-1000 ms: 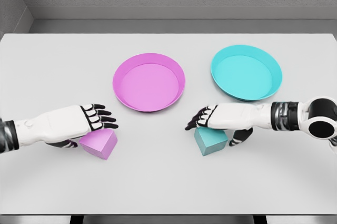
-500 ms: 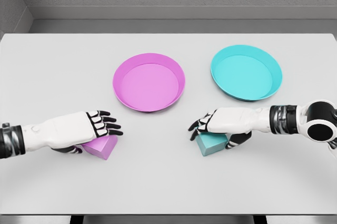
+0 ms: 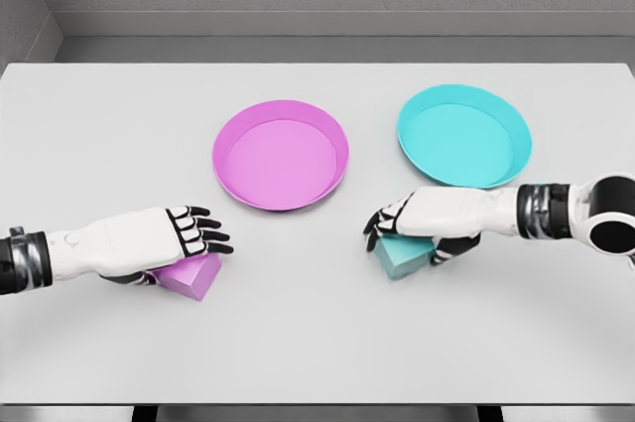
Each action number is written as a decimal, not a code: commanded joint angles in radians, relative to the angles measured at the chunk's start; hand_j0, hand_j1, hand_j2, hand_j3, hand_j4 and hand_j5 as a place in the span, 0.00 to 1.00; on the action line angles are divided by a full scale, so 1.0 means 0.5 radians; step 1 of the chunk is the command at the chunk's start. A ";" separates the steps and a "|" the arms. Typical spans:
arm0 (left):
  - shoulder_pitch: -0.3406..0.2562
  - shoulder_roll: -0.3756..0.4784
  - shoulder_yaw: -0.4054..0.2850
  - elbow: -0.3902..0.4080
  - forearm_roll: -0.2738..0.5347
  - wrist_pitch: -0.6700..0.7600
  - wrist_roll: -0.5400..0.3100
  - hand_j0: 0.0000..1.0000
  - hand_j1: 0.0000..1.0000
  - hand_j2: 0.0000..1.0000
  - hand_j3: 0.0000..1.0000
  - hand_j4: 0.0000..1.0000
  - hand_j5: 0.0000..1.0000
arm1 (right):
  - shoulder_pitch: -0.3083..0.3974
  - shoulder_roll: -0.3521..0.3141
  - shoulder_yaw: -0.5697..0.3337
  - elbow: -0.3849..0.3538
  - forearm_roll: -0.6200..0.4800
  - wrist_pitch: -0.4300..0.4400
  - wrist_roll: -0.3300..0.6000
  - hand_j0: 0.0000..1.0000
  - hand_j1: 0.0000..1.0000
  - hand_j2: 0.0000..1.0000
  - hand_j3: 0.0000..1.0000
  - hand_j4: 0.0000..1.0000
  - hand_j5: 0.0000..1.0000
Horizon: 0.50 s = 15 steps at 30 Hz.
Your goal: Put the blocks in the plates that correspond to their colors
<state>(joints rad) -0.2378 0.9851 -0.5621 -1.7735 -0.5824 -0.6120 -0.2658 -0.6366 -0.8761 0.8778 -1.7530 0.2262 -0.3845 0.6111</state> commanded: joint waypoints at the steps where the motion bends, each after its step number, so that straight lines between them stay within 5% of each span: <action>1: 0.000 0.003 -0.005 0.000 -0.004 0.002 0.001 0.93 0.93 0.93 0.93 0.93 0.93 | 0.000 -0.003 -0.047 -0.001 -0.008 -0.001 0.000 0.61 0.61 0.61 0.61 0.61 0.61; 15: 0.003 0.009 -0.002 -0.003 -0.072 0.002 0.001 0.61 0.61 0.61 0.61 0.61 0.61 | 0.003 -0.070 -0.341 0.002 -0.014 -0.020 0.000 0.62 0.62 0.62 0.62 0.62 0.62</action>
<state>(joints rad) -0.2362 0.9888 -0.5617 -1.7751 -0.6151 -0.6099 -0.2636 -0.6366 -0.9050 0.7300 -1.7519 0.2233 -0.3951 0.6112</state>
